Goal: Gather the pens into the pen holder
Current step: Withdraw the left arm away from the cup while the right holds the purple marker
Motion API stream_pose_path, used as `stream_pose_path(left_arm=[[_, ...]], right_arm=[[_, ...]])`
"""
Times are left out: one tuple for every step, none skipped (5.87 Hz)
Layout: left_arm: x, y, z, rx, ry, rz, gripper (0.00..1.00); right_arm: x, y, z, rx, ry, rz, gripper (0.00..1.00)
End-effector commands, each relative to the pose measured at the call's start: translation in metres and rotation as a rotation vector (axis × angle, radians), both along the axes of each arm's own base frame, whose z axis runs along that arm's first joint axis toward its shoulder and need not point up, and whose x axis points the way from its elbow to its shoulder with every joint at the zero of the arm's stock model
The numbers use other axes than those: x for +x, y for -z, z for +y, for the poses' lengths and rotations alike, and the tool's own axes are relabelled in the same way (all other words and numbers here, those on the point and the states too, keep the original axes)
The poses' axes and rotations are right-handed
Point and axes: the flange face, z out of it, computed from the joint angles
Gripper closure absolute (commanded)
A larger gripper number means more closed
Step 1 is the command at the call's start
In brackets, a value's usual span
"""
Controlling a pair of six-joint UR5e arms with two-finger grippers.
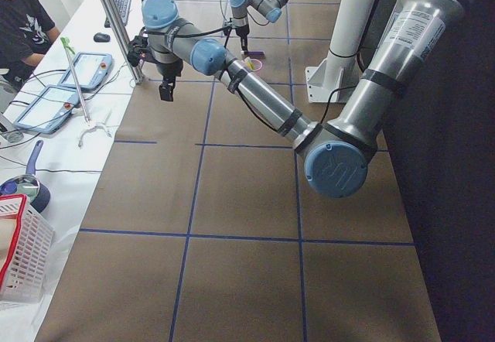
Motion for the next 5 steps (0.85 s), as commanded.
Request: stream_pose_path(left_arm=[[-0.030, -0.086, -0.004, 0.010, -0.054, -0.052, 0.00], [-0.059, -0.134, -0.005, 0.029, -0.078, -0.077, 0.00], [-0.085, -0.190, -0.002, 0.040, -0.114, -0.102, 0.00], [-0.097, -0.231, 0.008, 0.026, -0.135, -0.175, 0.00], [-0.102, -0.296, 0.036, -0.041, -0.162, -0.276, 0.00]], right_arm=[[0.017, 0.012, -0.014, 0.019, -0.030, -0.021, 0.98], [0.033, 0.024, -0.022, 0.044, -0.053, -0.039, 0.99], [0.047, 0.033, -0.030, 0.064, -0.079, -0.050, 1.00], [0.058, 0.050, -0.033, 0.131, -0.122, -0.048, 1.00], [0.069, 0.070, -0.032, 0.194, -0.157, -0.056, 1.00]])
